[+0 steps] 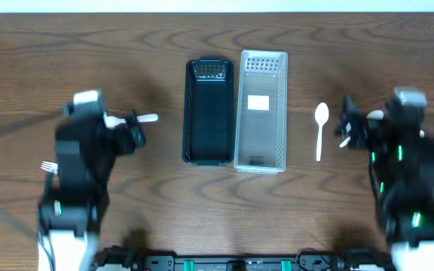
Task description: Pack container
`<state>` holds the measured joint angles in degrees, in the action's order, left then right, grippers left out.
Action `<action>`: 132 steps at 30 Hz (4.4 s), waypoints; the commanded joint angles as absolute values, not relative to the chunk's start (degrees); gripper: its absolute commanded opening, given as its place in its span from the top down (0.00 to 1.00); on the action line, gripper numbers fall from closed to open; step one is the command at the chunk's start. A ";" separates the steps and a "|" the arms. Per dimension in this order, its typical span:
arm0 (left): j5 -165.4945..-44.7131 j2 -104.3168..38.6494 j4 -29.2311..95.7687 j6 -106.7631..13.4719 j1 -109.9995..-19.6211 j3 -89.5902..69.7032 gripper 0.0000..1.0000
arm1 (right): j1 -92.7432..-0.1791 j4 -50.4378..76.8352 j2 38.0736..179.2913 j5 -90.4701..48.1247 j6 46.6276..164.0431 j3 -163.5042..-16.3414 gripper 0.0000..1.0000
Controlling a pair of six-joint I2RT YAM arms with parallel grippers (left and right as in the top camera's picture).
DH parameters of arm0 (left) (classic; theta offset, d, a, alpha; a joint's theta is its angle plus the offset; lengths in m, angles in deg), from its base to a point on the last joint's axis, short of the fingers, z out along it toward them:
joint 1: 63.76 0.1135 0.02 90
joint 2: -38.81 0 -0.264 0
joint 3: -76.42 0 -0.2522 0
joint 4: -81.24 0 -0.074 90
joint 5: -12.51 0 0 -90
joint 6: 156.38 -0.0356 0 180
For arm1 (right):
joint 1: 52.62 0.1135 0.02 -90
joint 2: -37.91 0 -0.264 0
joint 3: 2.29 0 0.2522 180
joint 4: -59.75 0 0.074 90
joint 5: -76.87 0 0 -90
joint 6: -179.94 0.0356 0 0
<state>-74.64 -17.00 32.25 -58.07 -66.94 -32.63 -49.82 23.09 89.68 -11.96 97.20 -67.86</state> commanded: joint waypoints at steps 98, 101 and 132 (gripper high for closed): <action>-73.78 -44.25 4.56 -59.03 -66.94 -6.16 0.02 | -51.04 -6.53 159.99 -11.26 105.36 -97.45 0.89; -73.78 -44.25 4.56 -59.03 -66.94 -6.16 0.02 | -51.04 -6.55 159.99 -11.74 105.38 -97.45 0.99; -73.78 -44.25 4.73 -59.03 -66.94 -6.16 0.02 | -24.35 -13.83 156.14 -10.41 113.25 -125.80 0.99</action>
